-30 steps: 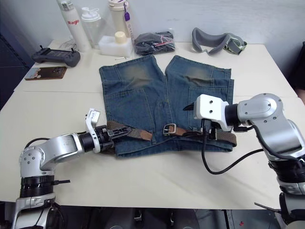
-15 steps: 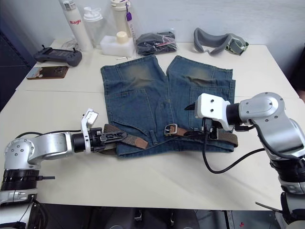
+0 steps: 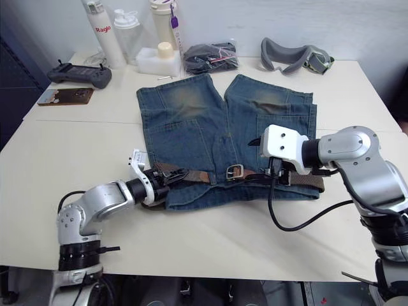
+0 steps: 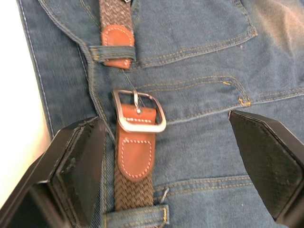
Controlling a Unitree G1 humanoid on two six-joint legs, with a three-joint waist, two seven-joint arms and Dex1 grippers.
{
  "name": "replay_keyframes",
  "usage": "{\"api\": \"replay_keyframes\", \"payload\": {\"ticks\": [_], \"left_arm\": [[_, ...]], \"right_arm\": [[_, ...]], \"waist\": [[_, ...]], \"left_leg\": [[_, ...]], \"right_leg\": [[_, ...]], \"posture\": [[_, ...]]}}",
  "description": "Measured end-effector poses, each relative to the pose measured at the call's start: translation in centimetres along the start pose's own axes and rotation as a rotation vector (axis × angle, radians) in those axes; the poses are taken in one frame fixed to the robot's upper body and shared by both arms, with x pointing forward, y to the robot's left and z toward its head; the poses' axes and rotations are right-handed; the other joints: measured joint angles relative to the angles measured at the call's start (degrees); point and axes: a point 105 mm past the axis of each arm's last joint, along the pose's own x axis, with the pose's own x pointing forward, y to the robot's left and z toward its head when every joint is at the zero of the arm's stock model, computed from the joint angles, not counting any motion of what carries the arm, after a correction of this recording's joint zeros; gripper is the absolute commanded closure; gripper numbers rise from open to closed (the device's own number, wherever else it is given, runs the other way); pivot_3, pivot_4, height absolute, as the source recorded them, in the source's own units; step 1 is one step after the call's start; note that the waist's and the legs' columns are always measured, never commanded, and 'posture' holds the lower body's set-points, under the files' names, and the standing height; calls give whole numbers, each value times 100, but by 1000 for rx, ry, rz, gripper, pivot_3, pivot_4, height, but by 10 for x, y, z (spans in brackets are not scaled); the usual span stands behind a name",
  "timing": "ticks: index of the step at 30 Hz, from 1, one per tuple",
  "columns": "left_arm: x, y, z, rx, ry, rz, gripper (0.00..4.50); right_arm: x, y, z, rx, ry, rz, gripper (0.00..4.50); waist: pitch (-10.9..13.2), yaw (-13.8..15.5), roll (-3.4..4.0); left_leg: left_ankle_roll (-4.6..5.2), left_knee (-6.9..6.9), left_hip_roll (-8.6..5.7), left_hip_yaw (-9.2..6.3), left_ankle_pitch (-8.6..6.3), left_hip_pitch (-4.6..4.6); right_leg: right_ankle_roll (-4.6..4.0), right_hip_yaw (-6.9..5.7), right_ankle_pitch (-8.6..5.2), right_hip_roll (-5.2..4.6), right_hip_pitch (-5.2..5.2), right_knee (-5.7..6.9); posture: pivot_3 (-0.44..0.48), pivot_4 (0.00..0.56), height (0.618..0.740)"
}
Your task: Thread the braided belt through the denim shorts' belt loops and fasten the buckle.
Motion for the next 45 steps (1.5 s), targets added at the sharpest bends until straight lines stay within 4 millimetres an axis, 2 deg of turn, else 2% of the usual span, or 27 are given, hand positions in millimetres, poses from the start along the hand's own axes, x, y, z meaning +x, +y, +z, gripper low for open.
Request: {"api": "replay_keyframes", "payload": {"ticks": [9,14,23,25,26,30,34,41,45], "left_arm": [[18,-14,-31,-79,64,-38,4500],[20,-16,-34,-70,83,-48,4500],[27,-20,-39,-93,111,-77,4500],[28,-21,-43,-94,123,-79,3595],[29,-21,-44,-92,129,-80,3336],[29,-23,-46,-89,134,-89,1492],[26,-23,-43,-77,120,-86,25],[10,-20,-37,-23,67,-66,25],[-2,-23,-34,54,62,-136,25]], "right_arm": [[6,6,12,-49,-26,2,94],[11,14,6,-61,-5,1,94],[12,16,1,-84,19,-16,94],[13,17,0,-90,19,-14,0],[13,17,0,-94,20,-15,0],[12,16,-1,-99,26,-17,0],[12,16,-2,-101,30,-17,0],[11,16,-3,-107,33,-10,0],[11,16,-3,-97,27,-3,0]], "waist": [[0,13,0],[0,14,0],[0,36,0],[0,34,0],[0,29,0],[0,11,-1],[0,1,0],[0,-19,-1],[1,-17,0]], "left_leg": [[3,0,-7,-3,1,2],[4,0,-9,-3,2,2],[11,-1,-12,-7,-1,30],[14,-4,-12,-7,-3,45],[14,-6,-12,-7,-4,51],[13,-8,-12,-7,-4,55],[13,-9,-11,-7,-4,57],[9,-18,-8,-5,-4,70],[7,-20,-8,-3,-5,69]], "right_leg": [[4,-3,2,0,8,-6],[5,-3,2,-1,10,-8],[5,-8,3,-2,44,-21],[6,-9,2,-2,62,-28],[6,-9,2,-2,68,-31],[5,-8,2,-1,70,-32],[5,-8,2,-1,71,-32],[2,-6,0,1,77,-33],[-2,-6,-2,2,75,-34]], "posture": [[0,150,656],[0,150,656],[0,150,656],[0,150,656],[0,150,656],[0,150,656],[0,150,656],[0,150,656],[0,150,656]]}}
